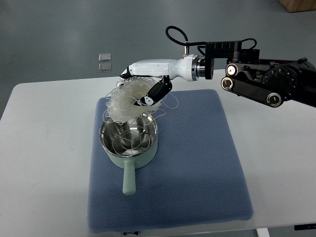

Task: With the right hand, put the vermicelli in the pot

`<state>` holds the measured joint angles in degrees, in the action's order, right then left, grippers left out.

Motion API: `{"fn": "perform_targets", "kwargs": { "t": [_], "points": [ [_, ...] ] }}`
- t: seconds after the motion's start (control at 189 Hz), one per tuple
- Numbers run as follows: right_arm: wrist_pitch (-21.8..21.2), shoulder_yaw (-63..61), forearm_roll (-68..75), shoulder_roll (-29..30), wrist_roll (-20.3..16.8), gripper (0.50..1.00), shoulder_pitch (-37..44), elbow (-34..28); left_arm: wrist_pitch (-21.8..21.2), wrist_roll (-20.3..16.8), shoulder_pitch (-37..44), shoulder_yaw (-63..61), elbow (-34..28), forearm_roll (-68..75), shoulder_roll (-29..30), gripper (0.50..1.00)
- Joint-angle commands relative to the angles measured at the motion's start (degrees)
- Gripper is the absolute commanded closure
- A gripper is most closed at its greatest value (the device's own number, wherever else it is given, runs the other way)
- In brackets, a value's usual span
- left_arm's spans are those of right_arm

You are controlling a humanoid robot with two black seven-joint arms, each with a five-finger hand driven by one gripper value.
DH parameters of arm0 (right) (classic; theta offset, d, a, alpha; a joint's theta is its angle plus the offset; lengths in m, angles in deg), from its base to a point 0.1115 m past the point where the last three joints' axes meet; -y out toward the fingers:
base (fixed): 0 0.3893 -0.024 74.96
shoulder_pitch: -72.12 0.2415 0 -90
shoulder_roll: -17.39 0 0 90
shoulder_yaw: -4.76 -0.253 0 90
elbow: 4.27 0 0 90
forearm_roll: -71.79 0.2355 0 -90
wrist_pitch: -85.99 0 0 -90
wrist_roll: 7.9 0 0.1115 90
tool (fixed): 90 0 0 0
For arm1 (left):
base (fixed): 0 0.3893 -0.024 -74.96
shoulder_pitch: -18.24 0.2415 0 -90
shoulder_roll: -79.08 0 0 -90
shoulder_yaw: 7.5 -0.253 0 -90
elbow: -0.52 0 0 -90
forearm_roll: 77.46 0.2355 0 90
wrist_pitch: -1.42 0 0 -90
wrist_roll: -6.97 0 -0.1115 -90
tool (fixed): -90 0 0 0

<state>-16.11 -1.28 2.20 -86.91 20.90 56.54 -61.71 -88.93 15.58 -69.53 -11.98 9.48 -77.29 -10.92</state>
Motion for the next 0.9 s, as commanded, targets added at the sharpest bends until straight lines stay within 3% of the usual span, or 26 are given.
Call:
{"fn": "perform_targets", "kwargs": {
  "t": [0.0,0.153,0.159,0.164,0.169,0.175,0.18,0.185,0.19,0.196,0.201,0.206,0.212,0.259,0.386,0.698,0.894],
  "points": [
    [0.0,1.1,0.0,2.2,-1.1,1.000,0.0,0.6,0.0,0.0,0.1,0.0,0.0,0.0,0.0,0.500],
    [0.0,2.4,0.2,3.0,-1.3,1.000,-0.8,0.7,0.0,0.0,0.1,0.0,0.0,0.0,0.0,0.500],
    [0.1,2.4,0.3,3.0,-1.3,0.961,-0.9,0.7,0.0,0.0,0.0,0.0,0.0,0.0,0.0,0.500],
    [0.1,2.4,0.3,3.0,-1.3,0.961,-0.9,0.7,0.0,0.0,0.0,0.0,0.0,0.0,0.0,0.500],
    [0.1,2.4,0.3,3.0,-1.3,0.918,-0.9,0.7,0.0,0.0,0.0,0.0,0.0,0.0,0.0,0.500],
    [0.1,2.4,0.3,3.0,-1.3,0.918,-0.9,0.7,0.0,0.0,0.0,0.0,0.0,0.0,0.0,0.500],
    [0.1,2.4,0.3,3.0,-1.3,0.873,-0.9,0.7,0.0,0.0,0.1,0.0,0.0,0.0,0.0,0.500],
    [0.1,2.4,0.3,3.0,-1.3,0.873,-0.9,0.7,0.0,0.0,0.1,0.0,0.0,0.0,0.0,0.500],
    [0.1,2.4,0.4,3.0,-1.3,0.832,-0.9,0.7,0.0,0.0,0.1,0.0,0.0,0.0,0.0,0.500],
    [0.1,2.4,0.4,3.0,-1.3,0.832,-0.9,0.7,0.0,0.0,0.1,0.0,0.0,0.0,0.0,0.500],
    [0.1,2.4,0.4,3.0,-1.3,0.792,-1.0,0.7,0.0,0.0,0.1,0.0,0.0,0.0,0.0,0.500],
    [0.1,2.4,0.4,3.0,-1.3,0.791,-1.0,0.7,0.0,0.0,0.1,0.0,0.0,0.0,0.0,0.500],
    [0.1,2.4,0.4,3.0,-1.3,0.759,-1.0,0.7,0.0,0.0,0.1,0.0,0.0,0.0,0.0,0.500],
    [0.1,2.4,0.5,2.9,-1.3,0.693,-1.0,0.7,0.0,0.0,0.1,0.0,0.0,0.0,0.0,0.500],
    [-0.1,2.1,0.8,2.1,-1.3,0.605,-2.1,1.3,0.0,0.0,0.1,0.0,0.0,0.0,0.0,0.500],
    [-0.6,-1.3,7.9,-2.2,-1.3,0.595,-4.1,2.0,0.0,0.0,0.0,0.0,0.0,0.0,0.0,0.500],
    [-7.5,-3.1,24.2,-7.1,-2.5,0.595,-6.3,2.2,0.0,0.0,0.1,0.0,0.0,0.0,0.0,0.500]
  ]
}}
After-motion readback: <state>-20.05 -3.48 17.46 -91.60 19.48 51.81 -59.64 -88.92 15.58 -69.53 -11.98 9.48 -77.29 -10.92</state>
